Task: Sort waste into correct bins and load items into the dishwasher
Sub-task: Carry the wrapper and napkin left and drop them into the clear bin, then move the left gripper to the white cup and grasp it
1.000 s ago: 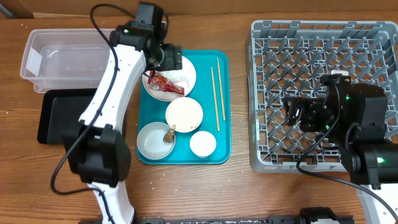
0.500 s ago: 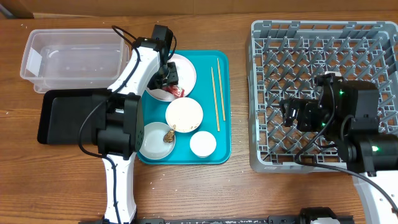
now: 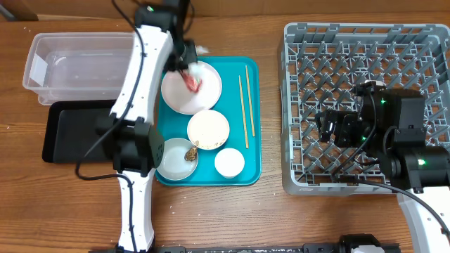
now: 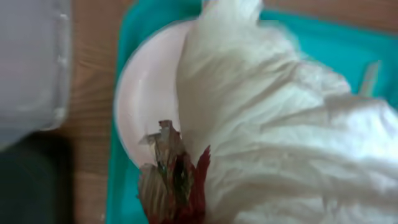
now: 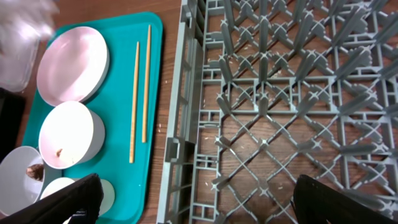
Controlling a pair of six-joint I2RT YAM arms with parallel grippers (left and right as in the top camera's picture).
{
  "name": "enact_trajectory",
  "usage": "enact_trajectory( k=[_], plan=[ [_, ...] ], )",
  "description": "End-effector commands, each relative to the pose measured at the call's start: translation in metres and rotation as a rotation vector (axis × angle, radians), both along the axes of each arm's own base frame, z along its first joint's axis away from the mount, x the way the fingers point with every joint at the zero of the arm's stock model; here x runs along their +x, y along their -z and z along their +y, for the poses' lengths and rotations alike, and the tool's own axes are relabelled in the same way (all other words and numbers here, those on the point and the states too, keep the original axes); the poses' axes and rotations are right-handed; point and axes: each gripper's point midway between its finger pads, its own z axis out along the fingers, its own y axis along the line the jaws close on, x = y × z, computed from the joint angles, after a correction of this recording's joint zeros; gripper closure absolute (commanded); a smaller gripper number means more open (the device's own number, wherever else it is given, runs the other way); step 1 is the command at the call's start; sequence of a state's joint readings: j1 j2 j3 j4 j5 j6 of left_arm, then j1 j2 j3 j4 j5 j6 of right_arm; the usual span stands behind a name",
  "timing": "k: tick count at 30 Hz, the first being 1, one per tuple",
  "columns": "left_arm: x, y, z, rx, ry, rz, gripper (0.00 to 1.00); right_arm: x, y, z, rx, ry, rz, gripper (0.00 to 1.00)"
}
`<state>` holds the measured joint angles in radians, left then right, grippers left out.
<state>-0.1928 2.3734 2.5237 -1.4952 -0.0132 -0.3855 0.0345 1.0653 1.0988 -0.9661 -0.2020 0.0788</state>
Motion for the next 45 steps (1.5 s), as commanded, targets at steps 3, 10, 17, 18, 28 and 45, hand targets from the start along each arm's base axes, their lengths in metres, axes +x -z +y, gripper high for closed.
enact_trajectory(
  k=[3,10,17,18,28,45],
  plan=[
    [0.017,-0.073,0.077,-0.007,-0.189,-0.187,0.96,0.003,-0.012,0.002,0.005,-0.004,-0.03,0.0],
    [0.016,-0.04,0.194,0.011,-0.522,-0.149,0.96,0.003,-0.011,0.002,0.005,-0.004,-0.029,0.0],
    [0.031,0.014,0.22,0.014,-0.565,-0.138,0.96,-0.001,-0.008,0.002,0.004,-0.004,-0.007,0.0],
    [0.03,0.017,0.219,0.015,-0.565,-0.131,0.92,-0.001,-0.008,0.002,0.004,-0.004,-0.007,0.0],
    [0.031,-0.035,0.214,0.013,-0.47,-0.205,0.0,-0.001,-0.008,0.002,0.004,-0.004,-0.008,0.0],
    [-0.097,-0.121,0.035,-0.127,0.095,-0.059,0.0,-0.009,-0.002,0.001,0.002,-0.003,0.033,0.0]
  ],
)
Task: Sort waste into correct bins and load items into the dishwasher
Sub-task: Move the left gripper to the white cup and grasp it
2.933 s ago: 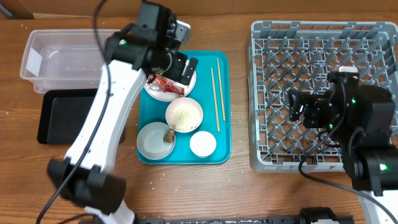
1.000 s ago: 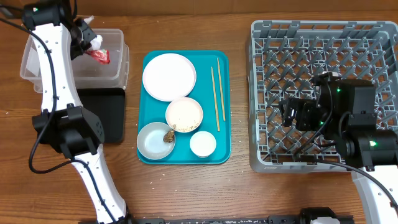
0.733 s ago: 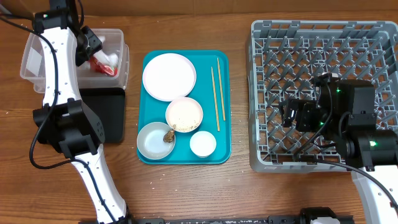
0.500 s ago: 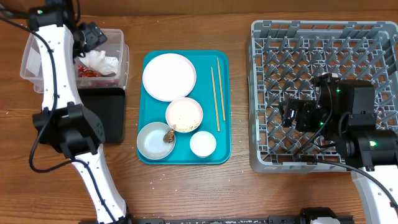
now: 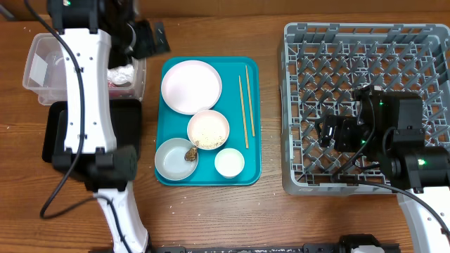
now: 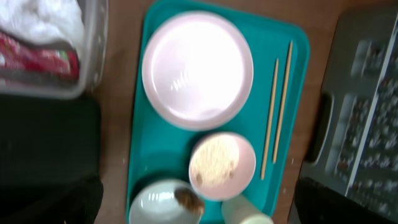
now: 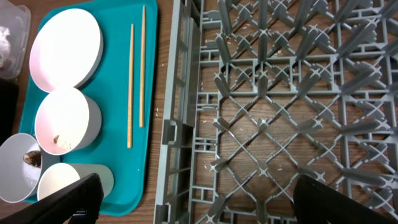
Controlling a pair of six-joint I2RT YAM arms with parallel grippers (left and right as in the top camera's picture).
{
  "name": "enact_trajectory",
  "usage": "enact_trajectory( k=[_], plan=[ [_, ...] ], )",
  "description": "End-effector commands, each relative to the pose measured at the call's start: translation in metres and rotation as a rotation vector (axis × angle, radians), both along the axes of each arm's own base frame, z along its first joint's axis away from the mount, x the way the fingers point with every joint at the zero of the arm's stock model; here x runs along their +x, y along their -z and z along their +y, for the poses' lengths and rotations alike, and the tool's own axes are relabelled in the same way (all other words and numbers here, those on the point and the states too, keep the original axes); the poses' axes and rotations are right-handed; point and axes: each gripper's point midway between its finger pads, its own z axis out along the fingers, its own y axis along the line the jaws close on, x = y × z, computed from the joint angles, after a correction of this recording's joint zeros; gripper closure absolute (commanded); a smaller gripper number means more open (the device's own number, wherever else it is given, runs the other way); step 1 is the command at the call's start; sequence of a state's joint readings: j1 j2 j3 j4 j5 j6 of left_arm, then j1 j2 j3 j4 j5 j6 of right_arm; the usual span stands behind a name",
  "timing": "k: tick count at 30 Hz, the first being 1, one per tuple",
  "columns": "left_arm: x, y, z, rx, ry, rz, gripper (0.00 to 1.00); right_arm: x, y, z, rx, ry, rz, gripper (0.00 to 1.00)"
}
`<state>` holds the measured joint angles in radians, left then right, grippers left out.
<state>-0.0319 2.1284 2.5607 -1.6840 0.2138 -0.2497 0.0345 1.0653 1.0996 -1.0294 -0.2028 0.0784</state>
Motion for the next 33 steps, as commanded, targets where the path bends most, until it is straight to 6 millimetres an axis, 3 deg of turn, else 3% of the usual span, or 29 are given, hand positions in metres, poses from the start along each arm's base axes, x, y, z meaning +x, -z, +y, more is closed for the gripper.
enact_trajectory(
  k=[1,3,10,13,17,22,26,33],
  plan=[
    [-0.056,0.0,-0.016,0.072,0.09,0.07,0.0,0.003,-0.011,0.002,0.004,-0.003,-0.03,0.0],
    [-0.08,0.021,-0.031,0.086,0.177,0.145,0.01,0.003,-0.011,0.002,0.004,-0.003,-0.029,0.0],
    [-0.113,0.092,-0.095,0.127,0.433,0.243,0.07,0.003,-0.011,0.002,0.004,-0.003,-0.028,0.0],
    [-0.122,0.099,-0.125,0.147,0.523,0.214,0.08,0.003,-0.011,0.002,0.004,-0.003,-0.028,0.0],
    [-0.116,0.098,-0.145,0.129,0.556,0.157,0.09,0.002,-0.01,0.002,0.004,-0.003,-0.025,0.0],
    [-0.136,0.109,-0.153,0.158,0.623,0.203,0.15,0.002,-0.01,0.002,0.004,-0.003,-0.022,0.0],
    [-0.164,0.147,-0.14,0.192,0.634,0.334,0.25,0.0,-0.009,0.001,0.003,-0.003,-0.013,0.0],
    [-0.175,0.181,-0.135,0.192,0.626,0.374,0.48,0.0,-0.009,0.001,0.003,-0.003,-0.014,0.0]
  ],
)
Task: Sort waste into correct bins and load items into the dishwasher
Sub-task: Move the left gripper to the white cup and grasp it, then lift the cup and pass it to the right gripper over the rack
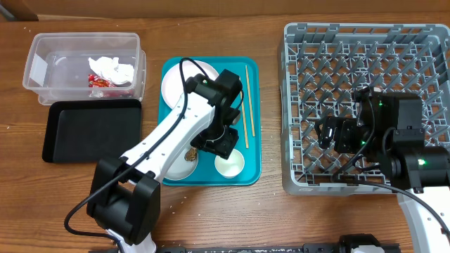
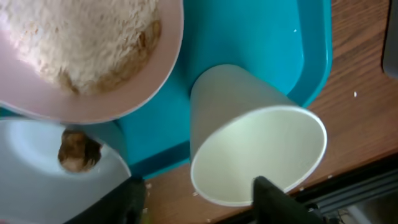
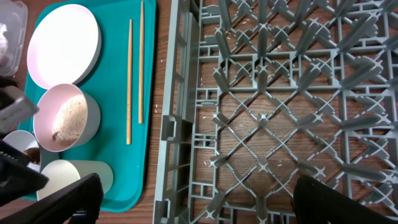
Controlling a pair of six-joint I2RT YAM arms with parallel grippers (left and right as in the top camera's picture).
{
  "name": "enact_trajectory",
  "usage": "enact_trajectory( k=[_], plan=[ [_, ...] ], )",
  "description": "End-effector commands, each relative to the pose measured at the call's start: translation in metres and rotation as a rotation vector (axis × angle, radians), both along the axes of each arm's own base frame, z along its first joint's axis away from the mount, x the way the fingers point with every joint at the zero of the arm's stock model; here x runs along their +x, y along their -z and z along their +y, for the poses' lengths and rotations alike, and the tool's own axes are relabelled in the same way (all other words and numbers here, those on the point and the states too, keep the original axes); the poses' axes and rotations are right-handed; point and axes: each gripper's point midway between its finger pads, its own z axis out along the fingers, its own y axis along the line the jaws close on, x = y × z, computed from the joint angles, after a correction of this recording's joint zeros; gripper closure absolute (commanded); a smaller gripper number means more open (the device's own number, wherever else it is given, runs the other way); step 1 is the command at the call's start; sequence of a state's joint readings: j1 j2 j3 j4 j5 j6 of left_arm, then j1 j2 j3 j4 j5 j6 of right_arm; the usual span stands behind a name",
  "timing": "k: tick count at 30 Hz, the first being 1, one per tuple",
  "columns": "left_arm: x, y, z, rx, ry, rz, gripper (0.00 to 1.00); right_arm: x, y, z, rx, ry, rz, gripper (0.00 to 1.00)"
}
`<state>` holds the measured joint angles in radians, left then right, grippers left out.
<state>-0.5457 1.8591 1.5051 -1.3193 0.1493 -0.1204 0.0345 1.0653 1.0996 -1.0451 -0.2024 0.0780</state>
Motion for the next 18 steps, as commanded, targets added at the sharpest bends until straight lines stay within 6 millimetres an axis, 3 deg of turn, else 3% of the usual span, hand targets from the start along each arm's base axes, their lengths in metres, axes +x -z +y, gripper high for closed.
enact_trajectory(
  k=[1,6,8,13,14,16,17,18],
  plan=[
    [-0.004,0.018,0.002,0.0,-0.009,0.001,0.58,0.003,-0.011,0.002,0.004,-0.003,-0.03,0.0],
    [-0.001,0.035,0.001,-0.01,-0.042,-0.022,0.75,0.003,-0.011,0.002,0.005,-0.003,-0.029,0.0],
    [0.001,0.035,0.0,-0.014,-0.046,-0.028,0.96,0.003,-0.011,0.002,0.005,-0.003,-0.029,0.0],
    [-0.002,0.023,-0.012,-0.086,-0.075,0.014,0.96,0.002,-0.012,0.01,0.044,-0.031,-0.028,0.0],
    [-0.002,0.006,-0.024,-0.183,-0.056,0.044,0.96,0.0,-0.016,0.02,0.097,-0.07,-0.03,0.0],
    [0.005,-0.058,-0.057,-0.564,0.002,0.11,0.96,-0.004,-0.032,0.052,0.258,-0.194,-0.056,0.0],
    [0.006,-0.066,-0.059,-0.608,0.004,0.114,0.96,-0.005,-0.034,0.055,0.274,-0.207,-0.06,0.0],
    [0.017,-0.111,-0.064,-0.846,0.005,0.119,0.96,-0.009,-0.049,0.073,0.377,-0.295,-0.089,0.0]
  ],
)
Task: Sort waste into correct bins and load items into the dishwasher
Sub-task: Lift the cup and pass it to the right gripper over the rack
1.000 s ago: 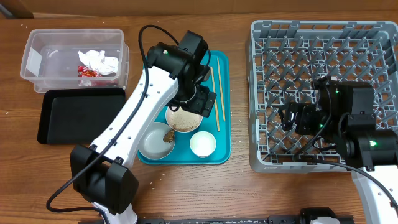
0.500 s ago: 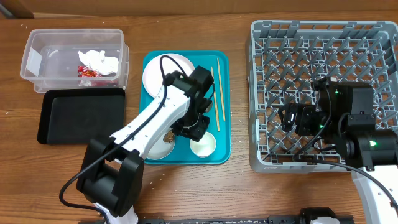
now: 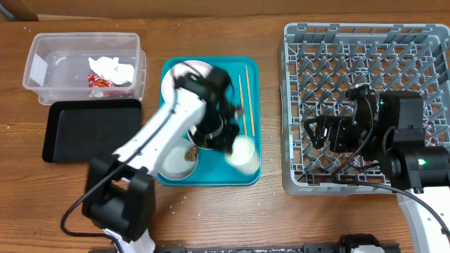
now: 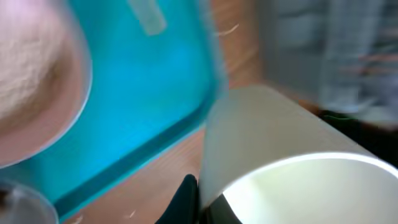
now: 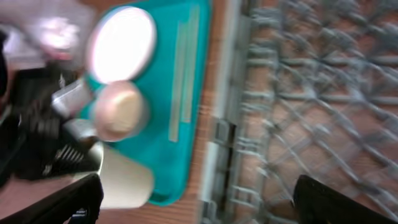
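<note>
My left gripper [image 3: 230, 139] is shut on the wall of a white cup [image 3: 243, 152], one black finger [image 4: 186, 198] outside it. The cup [image 4: 280, 155] hangs tilted over the right front corner of the teal tray [image 3: 250, 67]. On the tray are a white plate [image 3: 181, 79], a pink bowl [image 5: 121, 112] with crumbs, a grey bowl [image 3: 174, 163] with a food scrap, and two chopsticks [image 3: 247, 95]. My right gripper [image 3: 316, 133] hovers open over the left side of the grey dish rack [image 3: 365, 49].
A clear bin [image 3: 49, 67] at the back left holds a crumpled napkin and a red wrapper [image 3: 105, 70]. A black bin [image 3: 77, 133] lies in front of it. The rack's left wall [image 5: 217, 137] stands just right of the tray.
My left gripper, then open around the cup's rim on the tray, has shut on the cup and raised it, tilted, toward the tray's right edge. My right gripper has shifted slightly left.
My left gripper held a napkin and a red wrapper over the white plate. Then it was open by the clear bin, with both lying inside. Then it stood at the cup on the tray, and now the cup is lifted in it.
</note>
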Controlling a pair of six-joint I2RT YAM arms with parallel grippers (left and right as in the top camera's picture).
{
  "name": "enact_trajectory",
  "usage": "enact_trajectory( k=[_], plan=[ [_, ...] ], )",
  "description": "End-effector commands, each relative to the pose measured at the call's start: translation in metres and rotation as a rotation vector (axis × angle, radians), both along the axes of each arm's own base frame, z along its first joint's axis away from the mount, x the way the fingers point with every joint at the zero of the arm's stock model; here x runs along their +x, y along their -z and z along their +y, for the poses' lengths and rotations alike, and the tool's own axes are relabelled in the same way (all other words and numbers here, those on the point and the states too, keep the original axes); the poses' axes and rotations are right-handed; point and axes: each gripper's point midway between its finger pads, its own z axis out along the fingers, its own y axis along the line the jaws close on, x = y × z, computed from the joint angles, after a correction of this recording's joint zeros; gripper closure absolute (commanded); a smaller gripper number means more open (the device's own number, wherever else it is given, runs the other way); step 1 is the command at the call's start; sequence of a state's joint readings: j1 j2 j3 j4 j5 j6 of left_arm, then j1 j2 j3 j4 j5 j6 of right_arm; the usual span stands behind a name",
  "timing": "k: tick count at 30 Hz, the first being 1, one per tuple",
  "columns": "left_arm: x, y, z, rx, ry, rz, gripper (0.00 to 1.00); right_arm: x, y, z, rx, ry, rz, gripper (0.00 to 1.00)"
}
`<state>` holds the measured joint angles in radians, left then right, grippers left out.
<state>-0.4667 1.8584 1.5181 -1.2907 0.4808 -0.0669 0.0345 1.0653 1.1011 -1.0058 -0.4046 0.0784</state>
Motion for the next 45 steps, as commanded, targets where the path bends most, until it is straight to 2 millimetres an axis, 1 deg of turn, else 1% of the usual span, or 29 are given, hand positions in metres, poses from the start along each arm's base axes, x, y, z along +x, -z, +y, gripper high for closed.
enact_trajectory(
  k=[1,2,3,4,6,8,10,11,13,16,22,28,31,33,37,38,41,42,45],
  plan=[
    [0.026,-0.124,-0.029,-0.714,0.01,-0.018,0.96,-0.013,-0.048,0.055,0.301,-0.254,-0.083,0.0],
    [0.029,-0.137,-0.027,-0.793,0.002,-0.025,0.96,-0.015,-0.053,0.06,0.335,-0.287,-0.095,0.0],
    [0.034,-0.158,-0.021,-0.92,-0.018,-0.032,0.96,-0.017,-0.063,0.068,0.391,-0.343,-0.116,0.0],
    [0.037,-0.171,-0.017,-0.999,-0.036,-0.039,0.96,-0.017,-0.07,0.074,0.428,-0.386,-0.137,0.0],
    [0.04,-0.185,-0.014,-1.084,-0.053,-0.035,0.96,-0.017,-0.077,0.079,0.466,-0.435,-0.162,0.0],
    [0.039,-0.198,-0.016,-1.158,-0.06,-0.019,0.96,-0.02,-0.09,0.089,0.53,-0.563,-0.231,0.0],
    [0.036,-0.199,-0.019,-1.161,-0.057,-0.004,0.96,-0.021,-0.097,0.094,0.571,-0.636,-0.269,0.01],
    [0.033,-0.199,-0.022,-1.158,-0.056,0.012,0.96,-0.016,-0.096,0.095,0.586,-0.656,-0.277,0.01],
    [0.029,-0.199,-0.025,-1.157,-0.049,0.025,0.96,-0.013,-0.098,0.097,0.61,-0.685,-0.289,0.01],
    [0.024,-0.199,-0.03,-1.153,-0.04,0.044,0.96,-0.015,-0.11,0.1,0.641,-0.765,-0.357,0.05],
    [0.024,-0.199,-0.03,-1.149,-0.043,0.05,0.96,-0.018,-0.116,0.1,0.654,-0.8,-0.385,0.09],
    [0.017,-0.196,-0.037,-1.133,-0.019,0.061,0.96,-0.025,-0.121,0.115,0.646,-0.874,-0.428,0.12],
    [0.017,-0.196,-0.037,-1.13,-0.025,0.075,0.96,-0.027,-0.119,0.122,0.632,-0.883,-0.426,0.19],
    [0.017,-0.196,-0.037,-1.129,-0.024,0.074,0.96,-0.027,-0.118,0.126,0.628,-0.887,-0.422,0.21],
    [0.016,-0.195,-0.037,-1.121,-0.023,0.073,0.96,-0.027,-0.117,0.128,0.627,-0.894,-0.425,0.32],
    [0.016,-0.194,-0.037,-1.116,-0.022,0.072,0.96,-0.027,-0.118,0.128,0.627,-0.895,-0.427,0.36],
    [0.015,-0.19,-0.039,-1.092,-0.016,0.074,0.96,-0.027,-0.118,0.128,0.626,-0.895,-0.428,0.54],
    [0.015,-0.189,-0.039,-1.089,-0.014,0.073,0.96,-0.027,-0.118,0.128,0.626,-0.895,-0.428,0.56],
    [0.014,-0.185,-0.039,-1.065,-0.011,0.069,0.83,-0.027,-0.118,0.128,0.626,-0.895,-0.428,0.63]
  ],
)
